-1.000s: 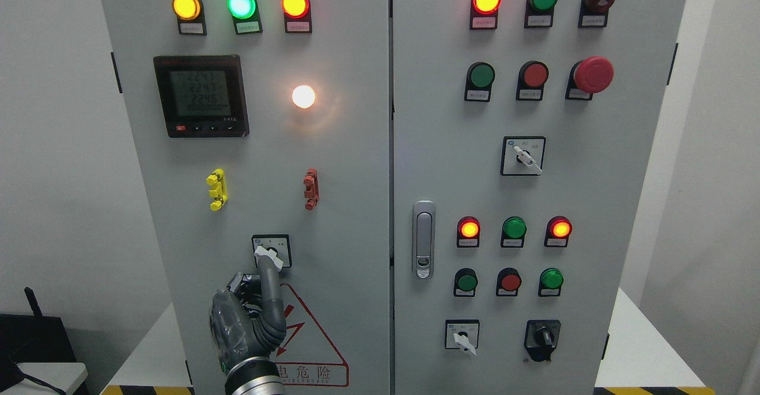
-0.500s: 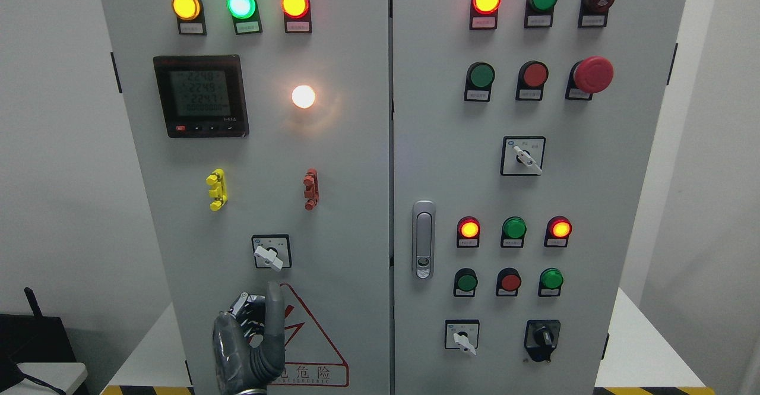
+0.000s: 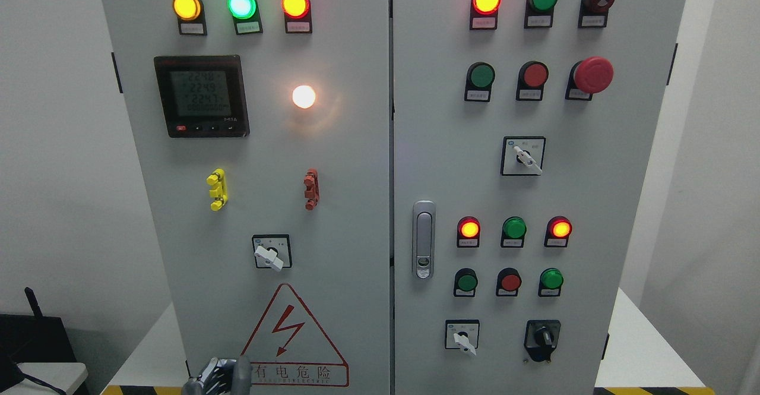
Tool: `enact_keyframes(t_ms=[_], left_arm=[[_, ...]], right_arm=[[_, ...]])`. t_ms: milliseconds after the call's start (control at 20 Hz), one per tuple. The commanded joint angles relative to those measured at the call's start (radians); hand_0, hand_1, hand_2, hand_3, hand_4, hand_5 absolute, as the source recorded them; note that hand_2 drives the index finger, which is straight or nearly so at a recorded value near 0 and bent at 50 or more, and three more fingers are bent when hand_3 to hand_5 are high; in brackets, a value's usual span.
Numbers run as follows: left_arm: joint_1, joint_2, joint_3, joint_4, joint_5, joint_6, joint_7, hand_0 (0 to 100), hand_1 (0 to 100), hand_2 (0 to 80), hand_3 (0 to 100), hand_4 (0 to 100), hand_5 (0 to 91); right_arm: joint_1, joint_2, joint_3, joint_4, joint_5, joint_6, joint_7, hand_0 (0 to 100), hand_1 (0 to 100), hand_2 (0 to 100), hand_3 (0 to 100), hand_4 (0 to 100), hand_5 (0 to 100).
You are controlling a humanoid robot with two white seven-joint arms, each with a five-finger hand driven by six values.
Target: Turn on light switch 1
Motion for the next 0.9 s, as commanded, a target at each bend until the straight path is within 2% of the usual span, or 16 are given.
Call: enact_keyframes(t_ms=[0,50,100,250,450,750,850], left_arm=[[0.13,0.035,0.329,0.218,0.044,-0.029,-0.064,20,26,42.4,64,66,28.7],[0.143,0.035,0.348,0.261,0.065,-0.029,-0.086,20,27,39.7,60,63,27.2],[0.15,0.035,0.367,0.307,0.082,-0.031,-0.103,19,27,31.9,52,57,26.3],[0.187,0.041,0.432,0.419,0.091,-0.043,-0.108,18,26,22.1,39,46,24.0],[0.199,0.067,0.454,0.621,0.105,-0.087,-0.111,16,26,20.1,37,44,22.0],[0.207,0.078,0.501,0.856,0.101,-0.089,-0.111,16,22,15.5,30,36,16.4],[0.218,0.103,0.5,0.959,0.093,-0.091,-0.109,17,22,14.7,28,34,13.5]], right_arm=[[0.0,0.0,0.0,0.0,-0.017,0.001,-0.001,12,39,0,0,0,0],[0.0,0.0,0.0,0.0,-0.017,0.001,-0.001,12,39,0,0,0,0],[0.0,0.0,0.0,0.0,-0.018,0.001,-0.001,12,39,0,0,0,0],[0.0,0.0,0.0,0.0,-0.018,0.001,-0.001,12,39,0,0,0,0],[0.0,0.0,0.0,0.0,-0.018,0.001,-0.001,12,39,0,0,0,0],[0.0,0.0,0.0,0.0,-0.017,0.001,-0.001,12,39,0,0,0,0],[0.0,0.0,0.0,0.0,-0.017,0.001,-0.001,12,39,0,0,0,0]])
